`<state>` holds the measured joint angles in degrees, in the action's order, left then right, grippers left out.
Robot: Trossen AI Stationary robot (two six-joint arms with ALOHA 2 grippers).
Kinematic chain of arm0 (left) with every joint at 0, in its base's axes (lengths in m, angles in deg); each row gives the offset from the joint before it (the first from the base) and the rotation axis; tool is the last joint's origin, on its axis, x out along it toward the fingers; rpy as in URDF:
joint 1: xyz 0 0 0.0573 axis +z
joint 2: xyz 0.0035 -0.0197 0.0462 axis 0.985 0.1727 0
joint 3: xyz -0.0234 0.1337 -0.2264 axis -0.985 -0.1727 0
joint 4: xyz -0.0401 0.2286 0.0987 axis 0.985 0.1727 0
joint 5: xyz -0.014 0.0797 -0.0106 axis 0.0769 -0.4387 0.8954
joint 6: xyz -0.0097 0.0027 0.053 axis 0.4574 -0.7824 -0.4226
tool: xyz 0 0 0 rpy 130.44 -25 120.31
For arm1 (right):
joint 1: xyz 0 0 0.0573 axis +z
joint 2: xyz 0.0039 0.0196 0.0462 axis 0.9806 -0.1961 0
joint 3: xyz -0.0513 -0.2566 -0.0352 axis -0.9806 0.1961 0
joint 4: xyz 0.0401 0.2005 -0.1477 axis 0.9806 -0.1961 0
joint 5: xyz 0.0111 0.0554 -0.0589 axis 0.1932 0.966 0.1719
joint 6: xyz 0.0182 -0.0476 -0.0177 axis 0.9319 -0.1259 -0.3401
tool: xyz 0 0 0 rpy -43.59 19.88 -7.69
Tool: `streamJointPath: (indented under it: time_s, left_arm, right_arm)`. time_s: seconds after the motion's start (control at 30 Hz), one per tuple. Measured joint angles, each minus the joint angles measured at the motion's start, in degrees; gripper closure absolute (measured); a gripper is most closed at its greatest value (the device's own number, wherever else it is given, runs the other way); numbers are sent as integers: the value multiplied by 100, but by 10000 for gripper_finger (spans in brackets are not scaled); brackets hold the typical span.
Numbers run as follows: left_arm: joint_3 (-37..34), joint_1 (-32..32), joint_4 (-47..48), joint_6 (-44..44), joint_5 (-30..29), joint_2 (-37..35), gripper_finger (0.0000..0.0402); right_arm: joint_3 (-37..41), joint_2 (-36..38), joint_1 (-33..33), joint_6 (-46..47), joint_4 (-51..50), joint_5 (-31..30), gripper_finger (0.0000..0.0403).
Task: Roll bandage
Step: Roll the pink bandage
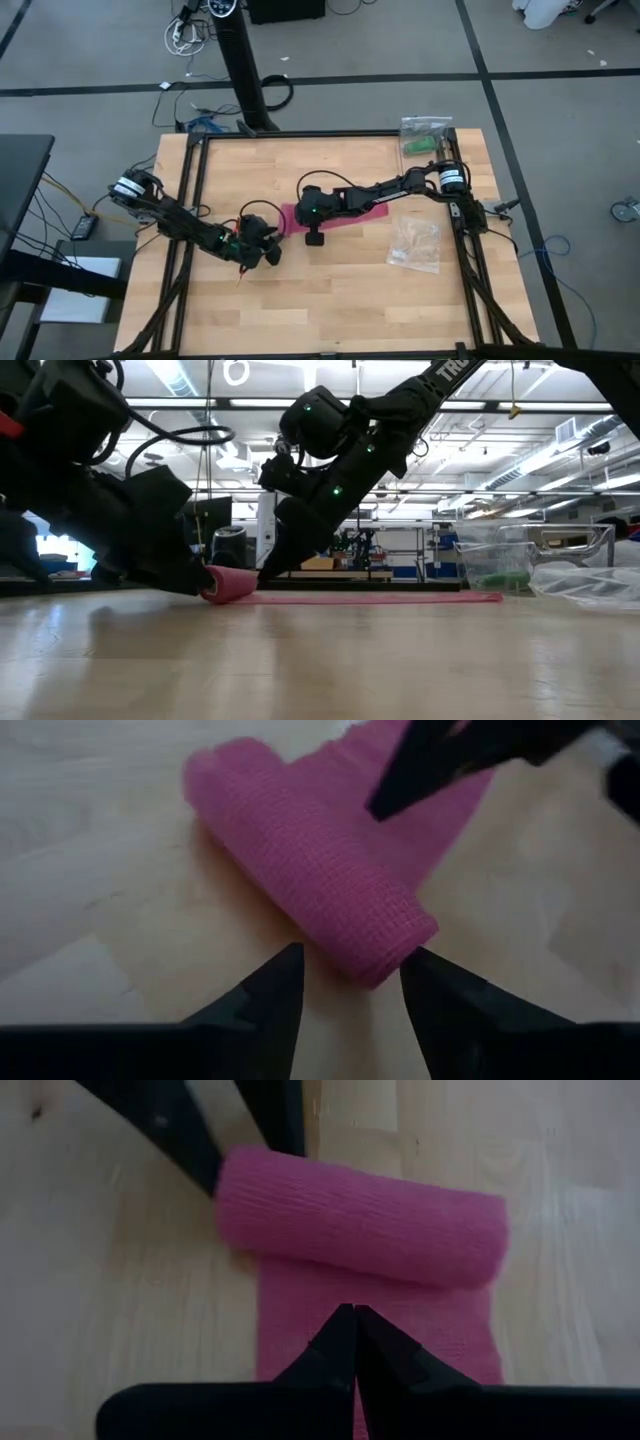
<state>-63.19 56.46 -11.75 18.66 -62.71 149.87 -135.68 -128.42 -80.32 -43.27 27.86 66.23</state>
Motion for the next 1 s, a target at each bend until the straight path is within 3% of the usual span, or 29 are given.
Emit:
streamJointPath:
  time_s: [0.33, 0.53, 0.8, 1.0]
  left_arm:
    - [-7, 378, 132, -89, -269, 102, 322]
    - [-9, 505, 120, -675, -654, 175, 388]
    - [-13, 505, 61, -1698, -1109, -307, 392]
    - [-11, 517, 53, -3265, -1214, -1455, 394]
  right_arm:
    - [0, 0, 51, 14, 69, 2, 398]
    - [1, 42, 124, 25, 1, 1, 385]
    - [4, 832, 226, -27, -821, -616, 344]
    - [4, 1818, 218, -80, -1785, -920, 313]
